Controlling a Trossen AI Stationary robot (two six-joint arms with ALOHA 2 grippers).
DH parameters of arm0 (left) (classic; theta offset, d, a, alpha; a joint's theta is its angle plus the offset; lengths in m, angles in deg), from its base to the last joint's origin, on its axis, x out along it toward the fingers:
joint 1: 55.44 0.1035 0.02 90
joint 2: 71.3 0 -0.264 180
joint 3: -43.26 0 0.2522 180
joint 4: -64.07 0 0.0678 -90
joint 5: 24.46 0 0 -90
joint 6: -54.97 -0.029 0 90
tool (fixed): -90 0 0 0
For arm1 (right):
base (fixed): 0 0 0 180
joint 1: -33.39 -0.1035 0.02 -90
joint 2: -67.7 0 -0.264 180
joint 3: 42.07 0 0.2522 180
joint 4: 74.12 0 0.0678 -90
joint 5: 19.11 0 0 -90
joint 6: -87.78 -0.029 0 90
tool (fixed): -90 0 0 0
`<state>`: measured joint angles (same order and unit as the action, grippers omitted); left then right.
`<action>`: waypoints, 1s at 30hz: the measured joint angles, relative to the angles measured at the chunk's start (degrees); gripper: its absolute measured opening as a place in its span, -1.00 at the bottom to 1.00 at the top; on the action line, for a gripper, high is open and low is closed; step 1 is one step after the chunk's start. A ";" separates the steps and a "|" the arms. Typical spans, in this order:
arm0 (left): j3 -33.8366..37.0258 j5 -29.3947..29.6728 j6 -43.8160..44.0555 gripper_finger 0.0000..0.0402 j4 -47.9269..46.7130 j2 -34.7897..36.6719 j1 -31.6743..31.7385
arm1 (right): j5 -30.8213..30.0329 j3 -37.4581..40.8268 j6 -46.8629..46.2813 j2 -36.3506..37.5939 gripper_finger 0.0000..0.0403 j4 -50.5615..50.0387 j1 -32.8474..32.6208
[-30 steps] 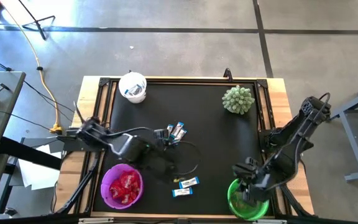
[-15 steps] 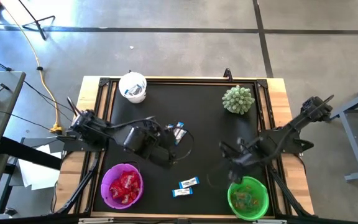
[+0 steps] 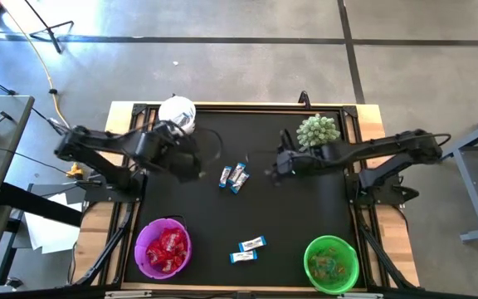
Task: Sort candy
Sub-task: Put the white chocolate into the white bucket
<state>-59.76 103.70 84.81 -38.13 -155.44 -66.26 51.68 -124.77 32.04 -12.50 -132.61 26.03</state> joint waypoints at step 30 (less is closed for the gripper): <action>13.46 -4.01 -21.01 -0.24 18.38 12.28 27.73 | 7.85 9.76 -37.30 -29.60 -0.29 46.69 5.29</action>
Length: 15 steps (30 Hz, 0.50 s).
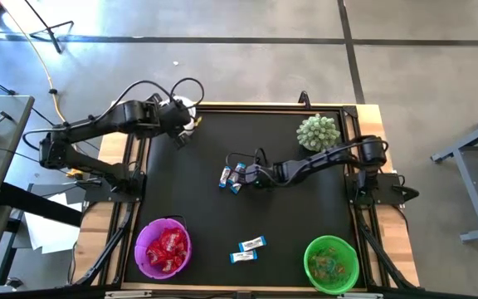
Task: Sort candy
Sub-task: Put the white chocolate into the white bucket
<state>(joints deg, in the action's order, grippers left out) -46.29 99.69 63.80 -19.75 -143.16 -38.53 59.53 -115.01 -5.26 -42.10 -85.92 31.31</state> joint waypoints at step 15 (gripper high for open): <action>0.00 -1.05 -1.58 -0.24 0.59 0.00 1.88 | -2.29 -0.17 -0.95 -2.77 -0.30 0.57 0.10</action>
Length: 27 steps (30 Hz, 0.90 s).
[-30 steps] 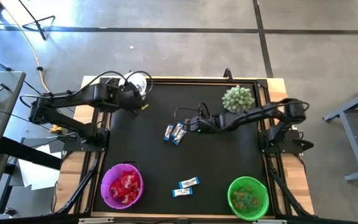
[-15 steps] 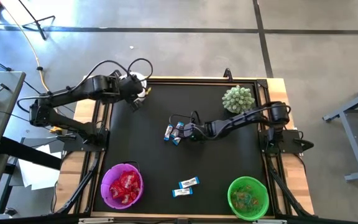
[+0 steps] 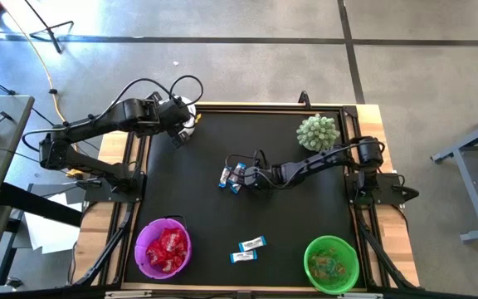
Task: Sort candy
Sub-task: Put the white chocolate into the white bucket
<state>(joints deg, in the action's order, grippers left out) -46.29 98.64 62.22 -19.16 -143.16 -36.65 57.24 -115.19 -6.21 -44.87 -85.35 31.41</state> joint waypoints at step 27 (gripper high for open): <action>-0.02 -1.04 0.04 -0.24 -0.14 1.54 -0.04 | 2.68 0.39 11.37 3.50 -0.99 -0.20 2.30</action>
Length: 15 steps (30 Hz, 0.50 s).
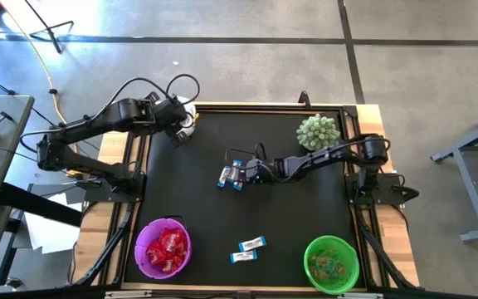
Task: Sort candy
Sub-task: Put the white chocolate into the white bucket
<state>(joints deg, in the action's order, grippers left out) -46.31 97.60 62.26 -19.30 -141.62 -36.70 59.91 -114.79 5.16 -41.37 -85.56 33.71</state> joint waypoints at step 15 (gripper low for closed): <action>-0.07 2.83 1.07 -0.24 0.62 6.98 0.04 | -2.31 -0.11 14.77 7.18 -1.00 7.44 7.61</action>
<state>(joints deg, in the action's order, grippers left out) -46.38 100.43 63.34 -18.68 -134.64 -36.65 57.60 -114.90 19.92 -34.19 -78.12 41.32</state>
